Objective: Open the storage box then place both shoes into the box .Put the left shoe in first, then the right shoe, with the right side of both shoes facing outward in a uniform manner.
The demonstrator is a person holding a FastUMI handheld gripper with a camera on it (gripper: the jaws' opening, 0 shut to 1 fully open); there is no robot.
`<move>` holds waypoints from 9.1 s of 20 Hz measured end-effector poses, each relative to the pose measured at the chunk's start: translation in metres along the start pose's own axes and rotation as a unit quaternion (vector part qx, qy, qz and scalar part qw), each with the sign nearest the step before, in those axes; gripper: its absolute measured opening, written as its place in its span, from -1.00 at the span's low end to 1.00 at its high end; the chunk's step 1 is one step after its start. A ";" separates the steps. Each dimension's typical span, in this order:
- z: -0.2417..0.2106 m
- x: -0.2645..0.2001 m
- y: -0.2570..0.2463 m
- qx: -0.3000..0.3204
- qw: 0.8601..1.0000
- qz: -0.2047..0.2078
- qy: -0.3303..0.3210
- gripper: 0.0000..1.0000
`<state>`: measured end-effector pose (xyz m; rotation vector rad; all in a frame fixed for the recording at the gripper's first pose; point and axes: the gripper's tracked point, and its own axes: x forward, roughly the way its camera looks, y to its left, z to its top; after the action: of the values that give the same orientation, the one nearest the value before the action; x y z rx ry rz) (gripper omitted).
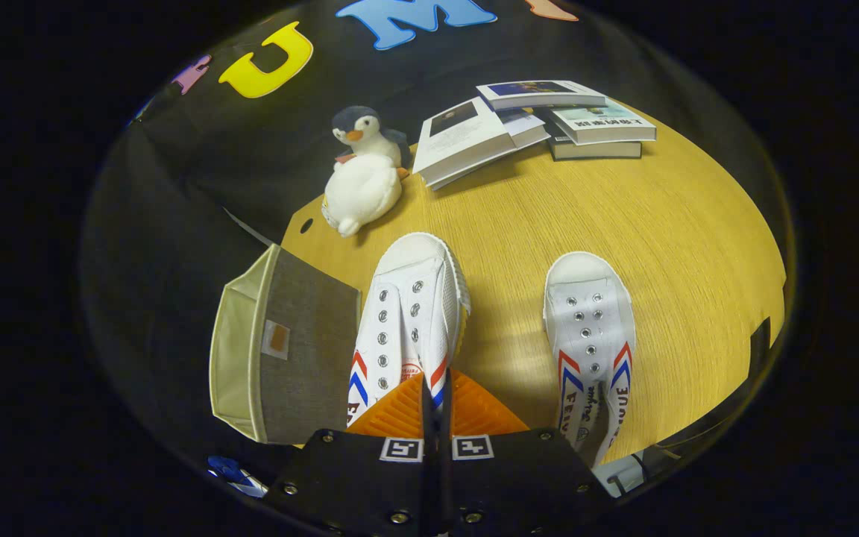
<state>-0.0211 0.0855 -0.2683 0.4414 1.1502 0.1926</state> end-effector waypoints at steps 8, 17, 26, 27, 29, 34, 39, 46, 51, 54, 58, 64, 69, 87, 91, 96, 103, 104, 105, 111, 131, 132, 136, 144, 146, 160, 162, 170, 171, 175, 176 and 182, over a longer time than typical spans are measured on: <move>0.029 -0.035 0.075 0.003 0.999 0.046 -0.022 -1.00; 0.025 -0.014 0.176 -0.037 0.995 0.091 -0.009 -1.00; -0.011 0.045 0.237 -0.081 0.993 0.083 0.020 -1.00; -0.015 0.051 0.240 -0.081 0.993 0.082 0.024 -1.00; -0.024 0.062 0.247 -0.083 0.993 0.079 0.033 -1.00; -0.049 0.087 0.253 -0.104 0.991 0.065 0.052 -1.00; -0.060 0.109 0.246 -0.081 0.994 0.049 0.056 -1.00; -0.075 0.132 0.244 -0.095 0.990 0.075 0.070 -0.35; -0.064 0.104 0.261 -0.136 0.982 0.124 0.044 0.96; -0.043 0.072 0.254 -0.195 0.973 0.120 -0.003 0.96; -0.003 0.028 0.223 -0.230 0.966 0.100 -0.065 0.96; 0.028 -0.008 0.149 -0.215 0.969 0.058 -0.103 0.95; 0.040 -0.029 0.072 -0.176 0.978 0.010 -0.115 0.96; 0.000 -0.029 -0.151 -0.145 0.977 -0.150 -0.044 0.96; -0.018 -0.016 -0.180 -0.176 0.968 -0.179 -0.002 0.96; -0.030 0.002 -0.187 -0.187 0.966 -0.176 0.033 0.96; -0.028 0.011 -0.193 -0.166 0.963 -0.209 0.038 -0.31; -0.029 0.013 -0.192 -0.147 0.967 -0.203 0.043 -0.98; -0.028 0.014 -0.189 -0.125 0.972 -0.198 0.034 -0.98; -0.018 -0.002 -0.163 -0.054 0.985 -0.161 0.012 -1.00; 0.027 -0.050 0.000 -0.008 0.997 -0.027 -0.078 -1.00; 0.031 -0.054 0.015 0.001 0.996 -0.007 -0.088 -1.00; 0.051 -0.067 0.057 -0.016 0.993 0.023 -0.111 -1.00; 0.013 -0.039 0.016 -0.131 0.988 -0.041 -0.065 -0.68; 0.003 -0.034 -0.010 -0.148 0.986 -0.061 -0.050 0.27; -0.077 0.013 -0.097 -0.191 0.971 -0.097 0.102 0.98; -0.079 0.017 -0.100 -0.190 0.971 -0.095 0.114 0.97; -0.084 0.016 -0.107 -0.135 0.979 -0.061 0.139 0.92; -0.083 0.014 -0.112 -0.135 0.979 -0.064 0.139 0.92; -0.094 0.029 -0.107 -0.137 0.977 -0.054 0.154 0.90; -0.097 0.032 -0.103 -0.135 0.977 -0.049 0.158 0.68; -0.100 0.032 -0.112 -0.090 0.985 -0.064 0.136 -0.43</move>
<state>-0.1080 0.0201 -0.3770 0.1829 1.4109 0.2469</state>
